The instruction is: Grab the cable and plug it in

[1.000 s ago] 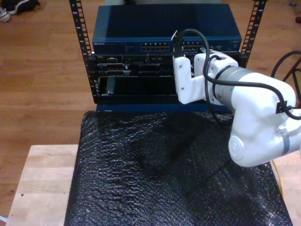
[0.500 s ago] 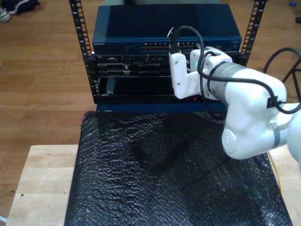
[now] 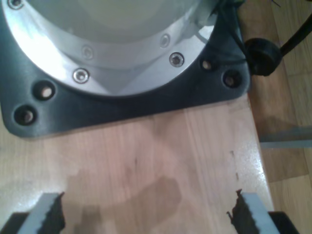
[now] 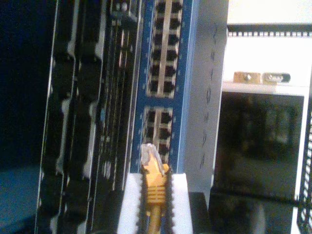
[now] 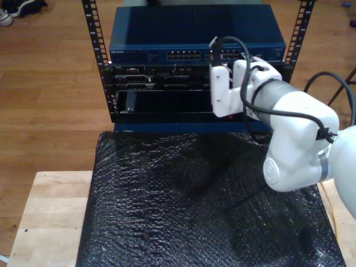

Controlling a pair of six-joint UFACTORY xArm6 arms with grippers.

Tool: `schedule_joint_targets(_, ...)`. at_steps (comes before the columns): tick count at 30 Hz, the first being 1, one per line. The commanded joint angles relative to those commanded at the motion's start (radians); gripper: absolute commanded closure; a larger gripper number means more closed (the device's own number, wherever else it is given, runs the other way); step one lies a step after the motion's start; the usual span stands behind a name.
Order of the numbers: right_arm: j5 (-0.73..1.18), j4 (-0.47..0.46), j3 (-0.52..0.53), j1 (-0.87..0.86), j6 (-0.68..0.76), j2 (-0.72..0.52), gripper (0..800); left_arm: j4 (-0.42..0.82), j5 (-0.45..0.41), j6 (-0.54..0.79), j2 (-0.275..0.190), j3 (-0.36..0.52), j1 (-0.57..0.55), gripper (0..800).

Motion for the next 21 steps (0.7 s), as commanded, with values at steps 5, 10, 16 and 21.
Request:
schedule_joint_targets(5, -0.018, 0.000, -0.005, 0.002, -0.002, 0.008, 800, 0.000, 0.000, 0.000, 0.000, 0.000, 0.000, 0)
schedule_joint_targets(10, -0.049, 0.002, -0.005, 0.003, -0.002, 0.011, 800, 0.000, 0.000, 0.000, 0.000, 0.000, 0.000, 0)
schedule_joint_targets(16, -0.259, 0.002, -0.008, 0.003, 0.012, 0.092, 800, 0.000, 0.000, 0.000, 0.000, 0.000, 0.000, 0)
schedule_joint_targets(21, -0.322, 0.002, -0.009, 0.008, 0.011, 0.112, 800, 0.000, 0.000, 0.000, 0.000, 0.000, 0.000, 0)
